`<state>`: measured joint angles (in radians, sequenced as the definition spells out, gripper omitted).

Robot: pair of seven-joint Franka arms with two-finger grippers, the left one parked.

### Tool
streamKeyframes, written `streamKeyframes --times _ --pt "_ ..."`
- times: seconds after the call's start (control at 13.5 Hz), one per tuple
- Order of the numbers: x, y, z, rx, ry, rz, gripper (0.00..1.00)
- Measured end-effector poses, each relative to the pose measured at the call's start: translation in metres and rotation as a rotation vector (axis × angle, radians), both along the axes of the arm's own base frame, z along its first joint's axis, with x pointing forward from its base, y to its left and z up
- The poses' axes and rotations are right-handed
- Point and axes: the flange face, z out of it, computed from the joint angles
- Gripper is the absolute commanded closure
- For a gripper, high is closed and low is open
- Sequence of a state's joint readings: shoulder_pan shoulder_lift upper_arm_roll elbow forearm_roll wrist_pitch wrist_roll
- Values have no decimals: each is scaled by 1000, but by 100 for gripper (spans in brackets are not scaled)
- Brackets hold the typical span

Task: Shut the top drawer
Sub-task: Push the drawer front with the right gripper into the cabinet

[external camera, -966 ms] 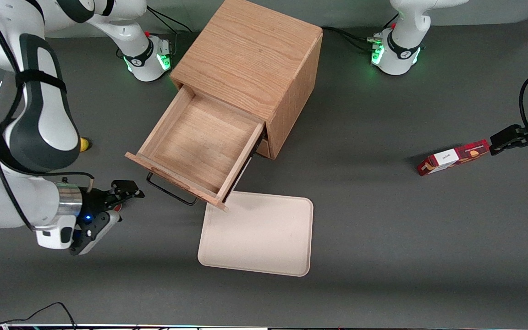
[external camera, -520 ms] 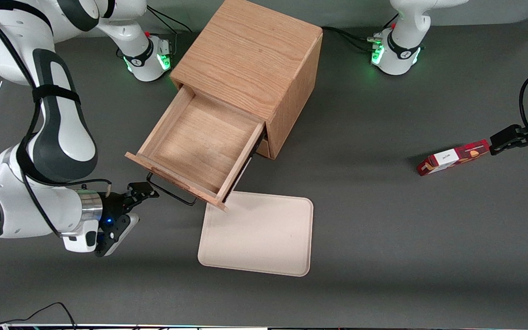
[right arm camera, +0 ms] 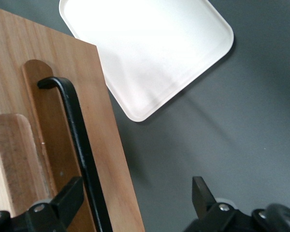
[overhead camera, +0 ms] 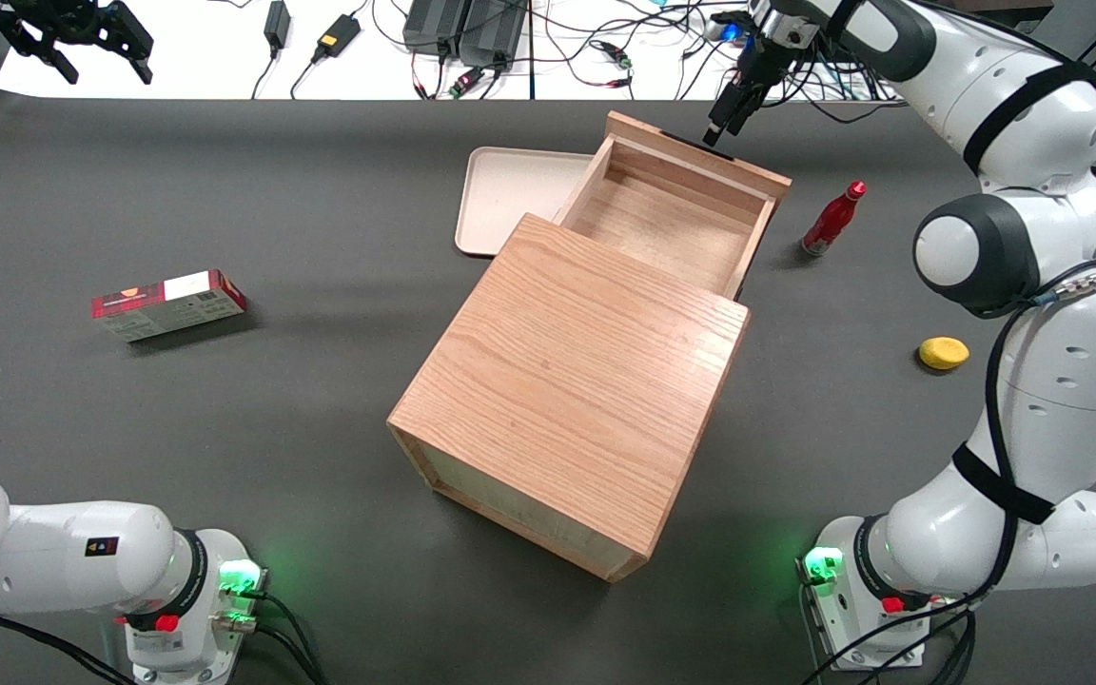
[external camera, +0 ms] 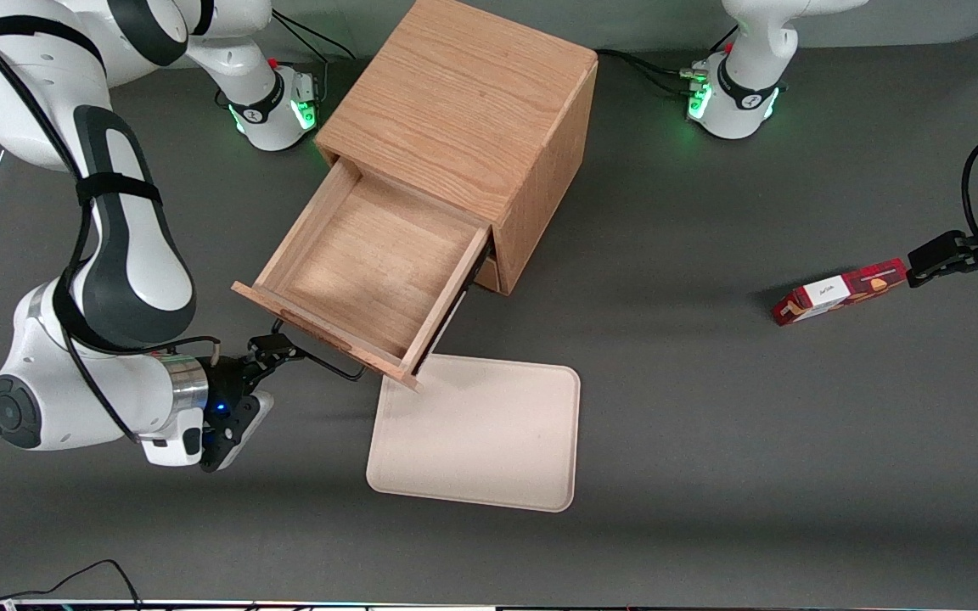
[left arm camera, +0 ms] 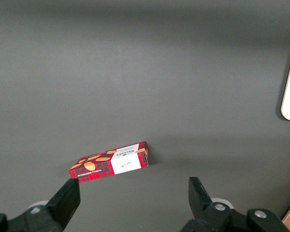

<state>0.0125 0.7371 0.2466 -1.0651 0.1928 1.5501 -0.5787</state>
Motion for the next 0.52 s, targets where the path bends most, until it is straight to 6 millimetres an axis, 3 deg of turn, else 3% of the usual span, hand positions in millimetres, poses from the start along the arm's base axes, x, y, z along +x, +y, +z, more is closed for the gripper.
streamKeyframes --times 0.22,0.52 --pt "-5 16 -2 -20 0 38 0" --pt "-6 18 -14 -58 9 57 0"
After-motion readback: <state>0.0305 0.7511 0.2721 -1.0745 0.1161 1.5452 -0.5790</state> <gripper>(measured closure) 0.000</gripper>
